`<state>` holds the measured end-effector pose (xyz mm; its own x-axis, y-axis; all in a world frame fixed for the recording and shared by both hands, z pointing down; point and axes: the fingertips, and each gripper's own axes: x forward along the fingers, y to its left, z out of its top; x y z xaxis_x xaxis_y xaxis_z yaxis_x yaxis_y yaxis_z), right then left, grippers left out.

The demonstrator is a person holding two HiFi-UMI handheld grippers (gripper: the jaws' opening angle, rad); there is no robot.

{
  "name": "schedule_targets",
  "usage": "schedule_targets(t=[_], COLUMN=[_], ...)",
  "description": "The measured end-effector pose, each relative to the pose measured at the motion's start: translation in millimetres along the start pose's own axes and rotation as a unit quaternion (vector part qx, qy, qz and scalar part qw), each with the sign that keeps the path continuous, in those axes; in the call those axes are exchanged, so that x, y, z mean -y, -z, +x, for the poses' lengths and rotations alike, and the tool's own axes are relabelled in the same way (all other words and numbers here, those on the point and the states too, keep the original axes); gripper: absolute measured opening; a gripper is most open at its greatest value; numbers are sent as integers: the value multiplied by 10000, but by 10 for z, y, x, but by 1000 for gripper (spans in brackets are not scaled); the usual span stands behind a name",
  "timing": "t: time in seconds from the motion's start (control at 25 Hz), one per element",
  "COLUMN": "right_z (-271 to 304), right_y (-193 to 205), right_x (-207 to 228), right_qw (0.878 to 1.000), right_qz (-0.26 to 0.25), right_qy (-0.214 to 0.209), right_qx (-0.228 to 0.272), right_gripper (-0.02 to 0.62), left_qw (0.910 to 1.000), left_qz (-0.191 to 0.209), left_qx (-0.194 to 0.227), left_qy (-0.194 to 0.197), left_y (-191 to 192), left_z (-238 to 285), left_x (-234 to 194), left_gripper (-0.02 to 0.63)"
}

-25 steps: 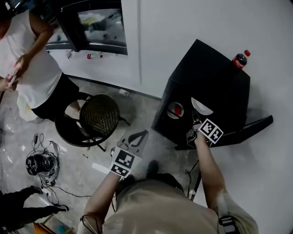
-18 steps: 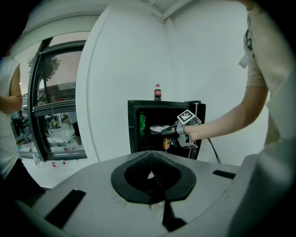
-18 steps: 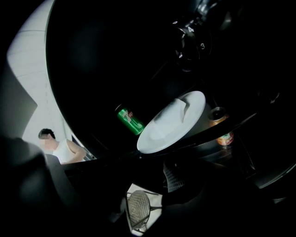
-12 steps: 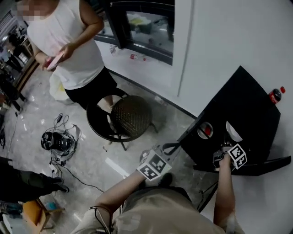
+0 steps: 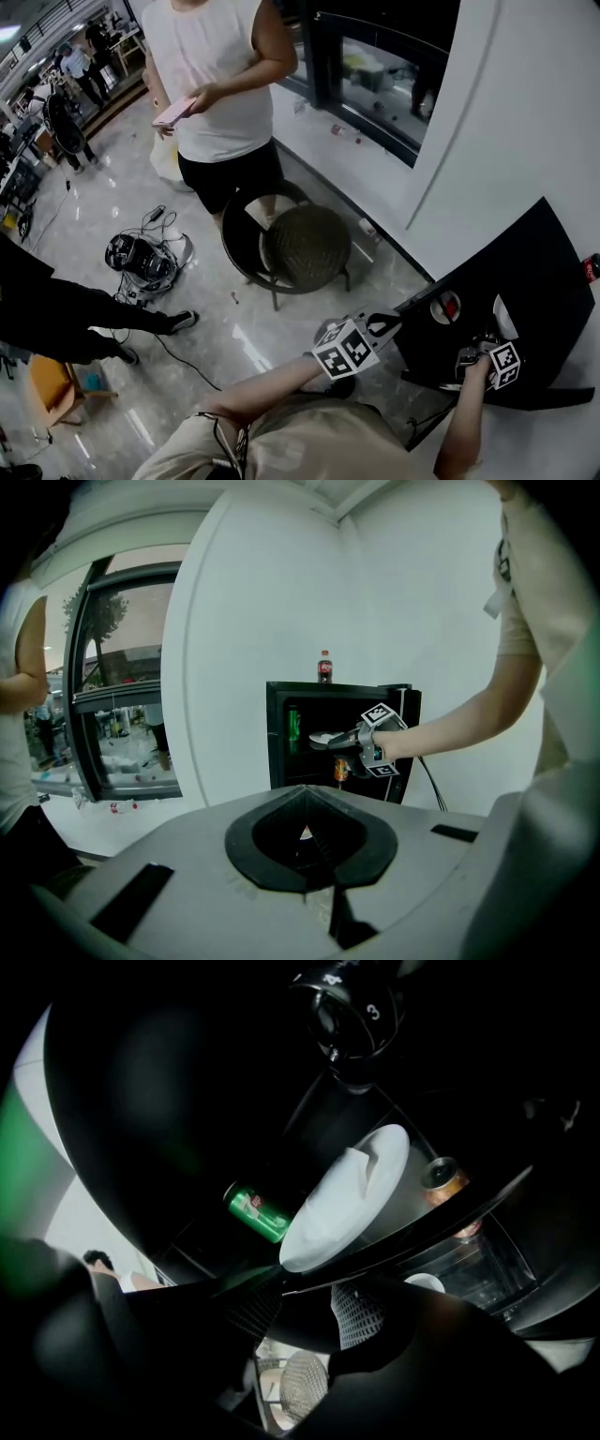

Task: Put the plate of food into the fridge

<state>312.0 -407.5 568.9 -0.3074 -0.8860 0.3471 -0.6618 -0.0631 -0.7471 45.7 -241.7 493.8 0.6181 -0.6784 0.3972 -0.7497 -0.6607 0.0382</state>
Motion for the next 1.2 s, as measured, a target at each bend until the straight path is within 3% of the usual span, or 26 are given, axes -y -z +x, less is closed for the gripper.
schedule_targets(t=[0.28,0.56,0.92,1.08,1.2], right_z=[-116,53,80,-154,-143], right_y=[119,99,90,-47,-104], right_x=[185,57,79,261,280], right_qw=[9997,9980,9976,9981,9986], right_qz=[69,627,684,602,526], right_qy=[29,-110,-137,109,-24], right_qx=[243,41,14,17,-34], right_gripper=[172,143,137,137,138], left_qw=[9999,9999,9999,9995,9996], left_qz=[103,23,43,14,55], left_qx=[84,-27,-122,-200,-205], left_qy=[17,-102,-74,227,167], left_y=[210,119,126,102,80], left_z=[-196,-37,26,175,258], left_x=[51,32,44,205,194], left_gripper=[8,8,8,8,8])
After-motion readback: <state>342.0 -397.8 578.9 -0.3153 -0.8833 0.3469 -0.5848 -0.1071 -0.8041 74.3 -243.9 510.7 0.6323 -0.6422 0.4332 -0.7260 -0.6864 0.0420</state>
